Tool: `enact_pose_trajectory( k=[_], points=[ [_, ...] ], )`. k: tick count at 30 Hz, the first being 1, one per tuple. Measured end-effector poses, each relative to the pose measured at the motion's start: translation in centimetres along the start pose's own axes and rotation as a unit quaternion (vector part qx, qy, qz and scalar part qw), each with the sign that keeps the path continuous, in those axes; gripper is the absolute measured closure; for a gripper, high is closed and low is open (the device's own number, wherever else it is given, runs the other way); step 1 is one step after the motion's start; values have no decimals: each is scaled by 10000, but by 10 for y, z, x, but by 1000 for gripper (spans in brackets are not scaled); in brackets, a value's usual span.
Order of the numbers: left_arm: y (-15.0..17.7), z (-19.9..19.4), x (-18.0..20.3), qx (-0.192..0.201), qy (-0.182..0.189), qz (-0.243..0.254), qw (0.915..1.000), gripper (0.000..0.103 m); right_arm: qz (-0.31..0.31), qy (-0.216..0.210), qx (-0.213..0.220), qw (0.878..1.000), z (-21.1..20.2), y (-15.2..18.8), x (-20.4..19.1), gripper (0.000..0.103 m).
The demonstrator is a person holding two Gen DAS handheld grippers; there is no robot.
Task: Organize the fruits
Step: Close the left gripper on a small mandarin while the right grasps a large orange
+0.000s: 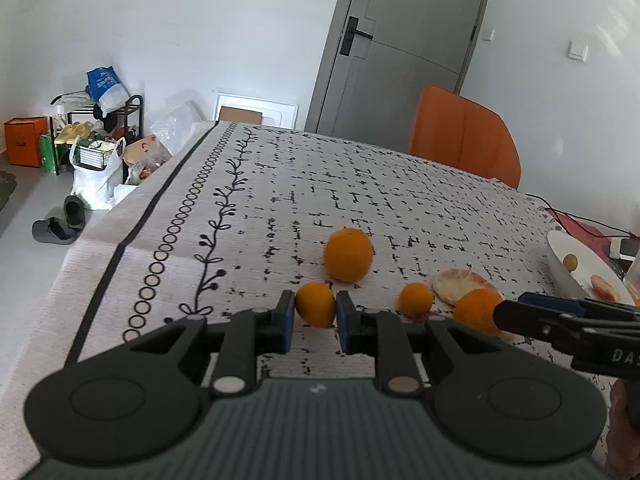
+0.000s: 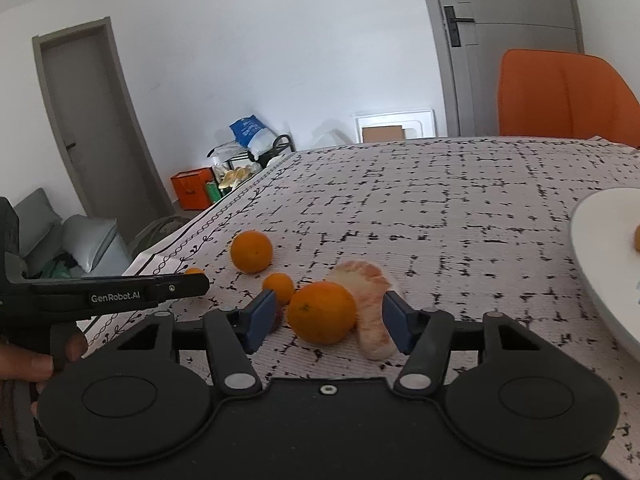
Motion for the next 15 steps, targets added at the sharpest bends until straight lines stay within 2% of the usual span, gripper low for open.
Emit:
enact_pose_trajectory(
  k=[7, 8, 9, 15],
  points=[
    [0, -6, -5, 66, 34, -69, 9999, 83, -155, 68, -136, 9998, 15, 0, -9, 45],
    [0, -8, -7, 71, 41, -83, 9999, 83, -228, 111, -142, 9996, 17, -1, -12, 57],
    [0, -8, -7, 80, 54, -84, 9999, 83, -284, 140, -188, 9993, 18, -1, -13, 64],
    [-2, -11, -1, 96, 96, 16, 9999, 83, -204, 201, -95, 9995, 11, -1, -11, 64]
  ],
)
Point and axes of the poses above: each gripper's, at about its wrist camera, not at the fingertips, and z roughly the way its jaws point, x to its right, y to its underside, the point moved 2 cm from there along z, roughly the way its jaws point, and after that the axes turned 3 degrees about -z, right-handed, at the moved point
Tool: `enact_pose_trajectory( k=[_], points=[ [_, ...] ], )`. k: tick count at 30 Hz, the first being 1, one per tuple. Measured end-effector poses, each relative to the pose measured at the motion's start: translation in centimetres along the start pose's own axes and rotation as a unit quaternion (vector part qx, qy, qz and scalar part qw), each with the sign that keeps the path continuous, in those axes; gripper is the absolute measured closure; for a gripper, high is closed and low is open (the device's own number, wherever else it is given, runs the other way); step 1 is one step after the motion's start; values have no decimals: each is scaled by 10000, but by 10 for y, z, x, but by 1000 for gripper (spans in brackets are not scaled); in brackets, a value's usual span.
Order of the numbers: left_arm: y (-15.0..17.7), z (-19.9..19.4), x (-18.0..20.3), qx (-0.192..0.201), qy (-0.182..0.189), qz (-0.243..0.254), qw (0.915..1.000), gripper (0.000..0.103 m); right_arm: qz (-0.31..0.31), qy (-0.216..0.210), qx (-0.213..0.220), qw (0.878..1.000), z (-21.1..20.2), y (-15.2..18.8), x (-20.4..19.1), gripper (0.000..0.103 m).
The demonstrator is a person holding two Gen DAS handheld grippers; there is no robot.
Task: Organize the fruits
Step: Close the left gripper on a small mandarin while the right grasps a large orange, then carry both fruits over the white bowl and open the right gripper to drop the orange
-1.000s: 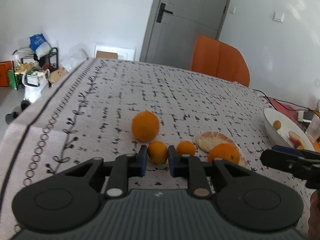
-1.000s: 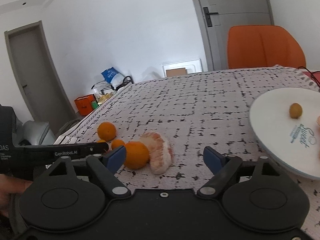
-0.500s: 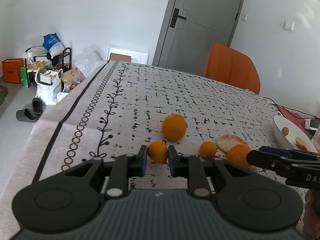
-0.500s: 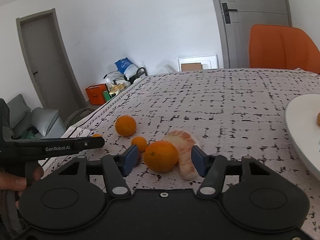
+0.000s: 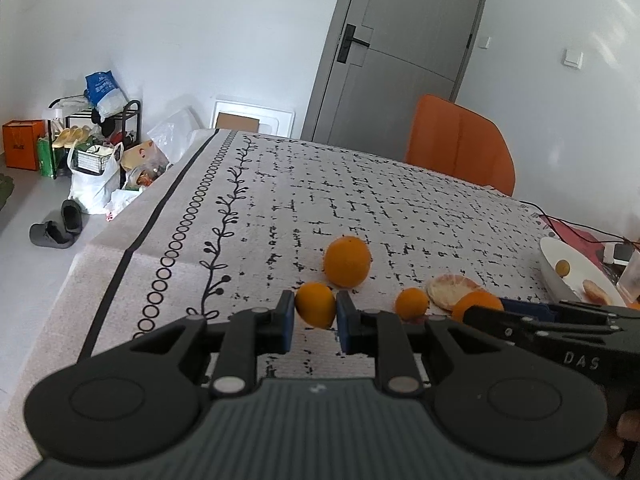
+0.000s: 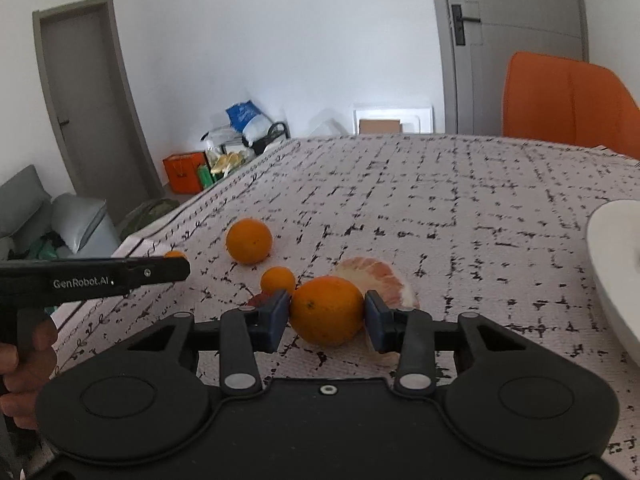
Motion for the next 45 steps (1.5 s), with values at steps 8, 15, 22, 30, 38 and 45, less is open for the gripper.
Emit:
enact_pose_trajectory(
  k=[8, 15, 22, 30, 38, 45],
  points=[
    [0, -2, 19, 47, 94, 131, 9999, 83, 196, 129, 250, 9994, -25, -2, 17, 64],
    [-2, -2, 38, 88, 171, 277, 9994, 83, 348, 218, 419, 9983, -39, -2, 32, 64],
    [-2, -2, 56, 115, 259, 377, 9989, 83, 465, 358, 558, 9967, -55, 0, 49, 64],
    [-2, 3, 80, 109, 441, 542, 9975, 83, 638, 636, 723, 9933, -75, 4, 72, 64],
    [1, 12, 100, 76, 630, 623, 9960, 83, 775, 924, 779, 9896, -90, 10, 94, 64],
    [2, 18, 115, 27, 731, 711, 9948, 83, 917, 1155, 828, 9856, -103, 17, 113, 64]
  ],
)
Point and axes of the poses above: each gripper's, at about its wrist camera, not at the fingertips, and z roughly the way its jaws point, x to its right, y to its underside, the point moved 2 cm from there along z, roughly the way its jaws point, and after that the axes turned 3 degrees about -z, right-handed, at the moved point
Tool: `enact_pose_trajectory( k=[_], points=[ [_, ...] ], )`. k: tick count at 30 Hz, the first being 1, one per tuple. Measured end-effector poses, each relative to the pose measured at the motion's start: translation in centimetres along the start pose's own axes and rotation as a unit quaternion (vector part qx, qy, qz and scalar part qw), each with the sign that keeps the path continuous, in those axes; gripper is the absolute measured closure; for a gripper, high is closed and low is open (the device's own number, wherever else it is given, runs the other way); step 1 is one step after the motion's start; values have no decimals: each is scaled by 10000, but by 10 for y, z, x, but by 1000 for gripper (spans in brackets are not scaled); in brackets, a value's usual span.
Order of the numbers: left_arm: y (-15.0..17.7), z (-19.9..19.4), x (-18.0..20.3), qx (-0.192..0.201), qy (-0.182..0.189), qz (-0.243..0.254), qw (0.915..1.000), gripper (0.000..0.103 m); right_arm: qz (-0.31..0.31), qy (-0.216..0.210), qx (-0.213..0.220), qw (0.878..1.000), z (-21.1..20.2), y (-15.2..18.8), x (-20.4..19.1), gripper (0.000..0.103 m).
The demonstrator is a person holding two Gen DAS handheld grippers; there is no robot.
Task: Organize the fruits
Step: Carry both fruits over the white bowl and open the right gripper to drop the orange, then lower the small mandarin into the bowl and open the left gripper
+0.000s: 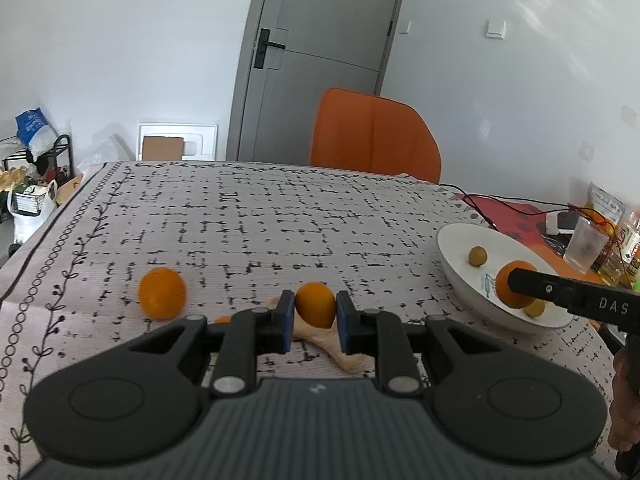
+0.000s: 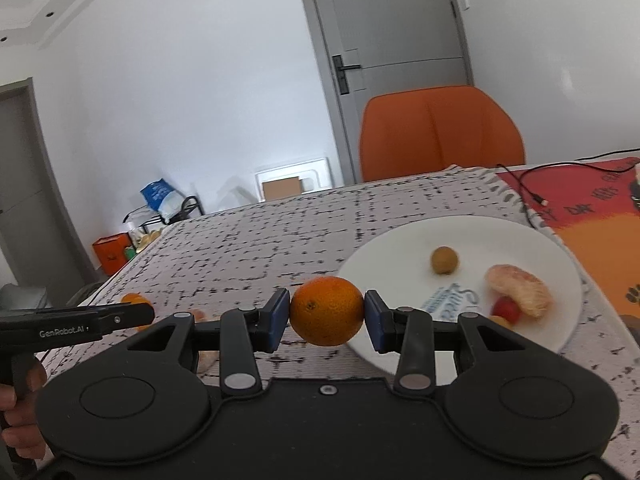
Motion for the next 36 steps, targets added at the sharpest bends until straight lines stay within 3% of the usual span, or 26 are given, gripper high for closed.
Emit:
enact_pose_trajectory(
  k=[15, 36],
  points=[
    [0, 13, 33, -96, 157, 251, 9995, 83, 327, 300, 25, 9990, -10, 7, 39, 64],
    [0, 42, 87, -277, 384, 640, 9968, 83, 615, 278, 149, 9976, -24, 17, 74, 60]
  ],
)
Point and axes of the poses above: each gripper's, at about its wrist camera, not at the fingertips, and z roughly the way its jaws point, x to its right, y to its underside, the point moved 2 cm from there along z, roughly the way its jaws point, and after that the axes turned 3 degrees about -z, right-handed, at the moved point
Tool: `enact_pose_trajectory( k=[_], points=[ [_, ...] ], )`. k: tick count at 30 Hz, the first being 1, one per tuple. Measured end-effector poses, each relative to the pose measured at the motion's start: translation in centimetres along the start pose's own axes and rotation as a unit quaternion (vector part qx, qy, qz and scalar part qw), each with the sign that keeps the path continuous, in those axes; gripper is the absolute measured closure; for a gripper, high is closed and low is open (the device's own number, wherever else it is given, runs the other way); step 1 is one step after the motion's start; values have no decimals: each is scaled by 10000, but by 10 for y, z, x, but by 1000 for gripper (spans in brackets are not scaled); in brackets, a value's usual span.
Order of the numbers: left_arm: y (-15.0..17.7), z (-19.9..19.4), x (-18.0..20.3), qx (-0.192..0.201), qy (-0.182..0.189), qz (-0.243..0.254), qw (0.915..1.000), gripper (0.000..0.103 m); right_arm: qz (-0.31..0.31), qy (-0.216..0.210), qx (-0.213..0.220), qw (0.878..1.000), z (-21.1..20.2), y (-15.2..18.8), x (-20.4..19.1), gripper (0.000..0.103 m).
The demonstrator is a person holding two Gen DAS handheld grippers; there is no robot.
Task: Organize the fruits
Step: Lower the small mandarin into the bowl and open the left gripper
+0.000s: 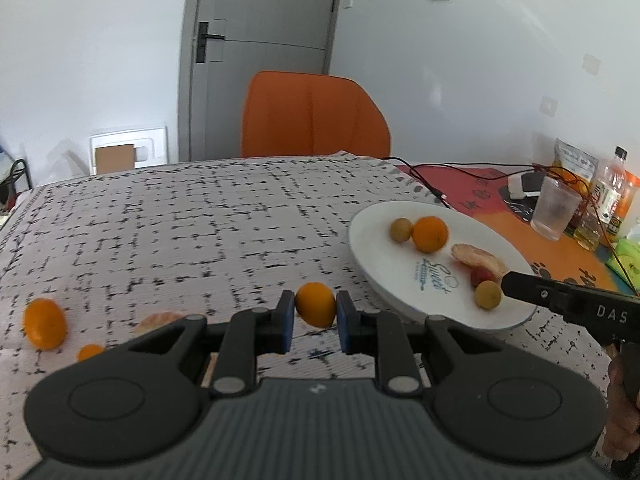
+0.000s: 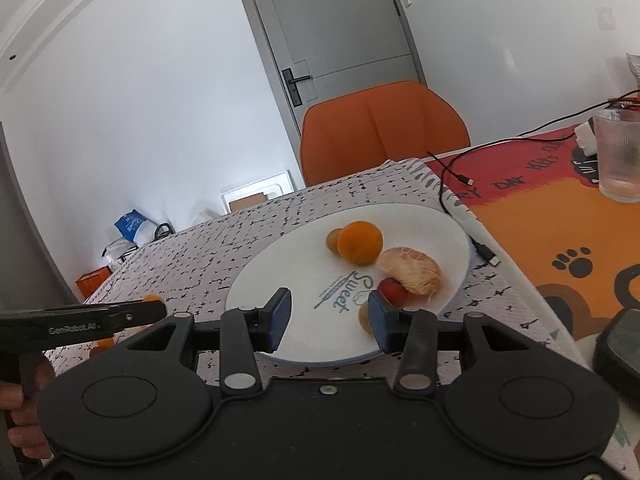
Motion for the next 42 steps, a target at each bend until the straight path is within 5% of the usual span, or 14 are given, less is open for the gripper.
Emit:
enact_pose_trajectory(
  k=[33, 42],
  points=[
    [-21, 22, 60, 125, 469, 373, 9981, 81, 123, -7, -7, 9999, -11, 1, 19, 58],
    [-16, 15, 40, 68, 126, 348, 9993, 40, 46, -60, -13, 10000, -9, -1, 9, 52]
  ],
)
Point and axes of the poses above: each gripper's, at about its wrist camera, not at the fingertips, and z roughly the way its jaws point, x to its right, y to its underside, the point moved 2 cm from there along z, roughly the way its jaws point, and after that the axes turned 3 degrees about -z, right-handed, at the moved point
